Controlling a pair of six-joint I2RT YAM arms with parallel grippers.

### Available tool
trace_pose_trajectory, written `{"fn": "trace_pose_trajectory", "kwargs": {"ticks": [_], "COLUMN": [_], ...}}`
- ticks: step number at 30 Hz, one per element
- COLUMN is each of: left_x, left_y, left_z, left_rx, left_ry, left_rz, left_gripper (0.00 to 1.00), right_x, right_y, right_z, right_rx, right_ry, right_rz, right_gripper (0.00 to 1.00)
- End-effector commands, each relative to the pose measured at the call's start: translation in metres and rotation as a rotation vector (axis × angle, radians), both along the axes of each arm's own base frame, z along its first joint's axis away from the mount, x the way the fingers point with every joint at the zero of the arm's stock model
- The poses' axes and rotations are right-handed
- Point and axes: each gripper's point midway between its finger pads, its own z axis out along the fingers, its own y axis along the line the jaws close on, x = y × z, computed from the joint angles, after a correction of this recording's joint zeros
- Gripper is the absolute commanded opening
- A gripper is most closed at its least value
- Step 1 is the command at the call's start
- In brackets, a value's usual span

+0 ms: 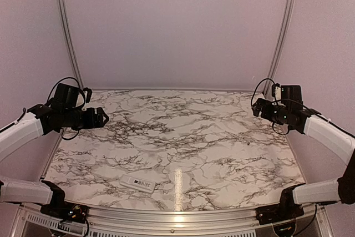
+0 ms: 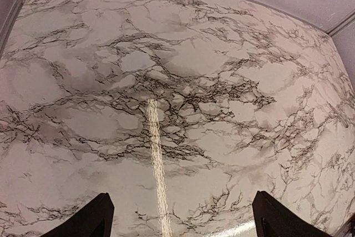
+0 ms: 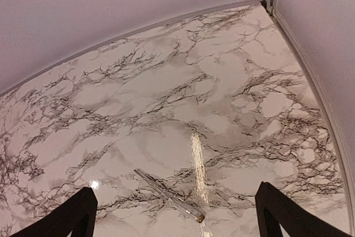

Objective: Unload the batteries from the remote control

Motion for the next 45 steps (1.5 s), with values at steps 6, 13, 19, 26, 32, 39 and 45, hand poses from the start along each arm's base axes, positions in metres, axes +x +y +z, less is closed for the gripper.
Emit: {"fn": "trace_pose_trajectory", "kwargs": {"ticks": [6,13,19,26,32,39,45], "left_x": [-0.039,-0.052,-0.053,-0.060,-0.060,-0.059,-0.057], "left_y": [-0.050,-0.074,-0.082,-0.079,-0.076,-0.070,-0.065], "left_z": [-0.026,-0.024,-0.023,-0.026,-0.013,-0.010,-0.006], "left_rx": [-0.017,-0.005,-0.002,-0.028,-0.032,-0.020,-0.007], "left_ry": [0.124,0.119,0.114,0.081,0.030,0.007,-0.015], "left_rz": [-0.242,-0.346,-0.382,-0.381,-0.376,-0.351,-0.325], "left_gripper": [0.91,0.92,0.94,0.99,0.99,0.99,0.99], "right_x": [-0.013,-0.023,-0.027,-0.037,-0.058,-0.086,-0.133], "right_y": [0.017,0.020,0.049,0.130,0.208,0.277,0.337], "right_z": [-0.017,-0.038,-0.042,-0.036,-0.039,-0.051,-0.058], "right_rx": [0.093,0.091,0.071,0.040,-0.055,-0.163,-0.253], "right_ry": [0.051,0.145,0.184,0.186,0.189,0.166,0.083], "right_rz": [0.029,0.029,0.136,0.424,0.697,0.926,1.186], "right_gripper": [0.98,0.98,0.99,0.99,0.99,0.98,0.98]}}
